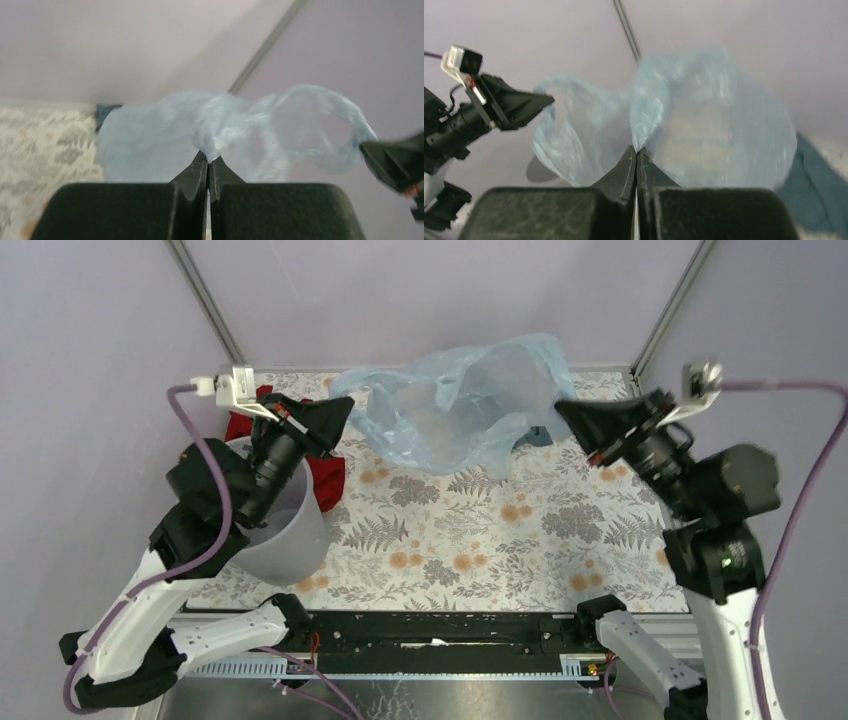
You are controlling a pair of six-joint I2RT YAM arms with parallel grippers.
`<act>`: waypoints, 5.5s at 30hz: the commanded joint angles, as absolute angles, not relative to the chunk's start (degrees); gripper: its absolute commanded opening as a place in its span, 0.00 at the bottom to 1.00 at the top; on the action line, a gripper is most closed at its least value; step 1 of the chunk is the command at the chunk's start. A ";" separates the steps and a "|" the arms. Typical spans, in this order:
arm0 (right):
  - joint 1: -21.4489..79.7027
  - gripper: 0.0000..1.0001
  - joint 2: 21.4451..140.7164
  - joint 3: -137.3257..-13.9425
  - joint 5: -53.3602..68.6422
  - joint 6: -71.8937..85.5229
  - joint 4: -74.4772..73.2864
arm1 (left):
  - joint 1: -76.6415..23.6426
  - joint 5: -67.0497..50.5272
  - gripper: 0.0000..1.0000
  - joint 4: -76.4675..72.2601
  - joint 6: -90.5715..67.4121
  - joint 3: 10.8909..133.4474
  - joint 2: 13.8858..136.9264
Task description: Put the trash bags into the trash bin
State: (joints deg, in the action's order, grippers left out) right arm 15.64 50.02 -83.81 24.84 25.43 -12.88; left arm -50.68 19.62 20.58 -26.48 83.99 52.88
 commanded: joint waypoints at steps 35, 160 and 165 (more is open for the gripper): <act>18.28 0.00 54.79 -55.66 47.21 37.86 1.11 | -56.14 4.91 0.00 20.19 -34.90 74.59 63.13; 35.09 0.00 32.51 -63.75 -22.22 9.59 -19.21 | -56.64 8.55 0.00 43.77 -31.64 102.62 93.30; 35.11 0.00 29.62 -65.72 -27.16 4.96 -19.30 | -58.52 1.63 0.00 40.35 -32.26 103.38 96.44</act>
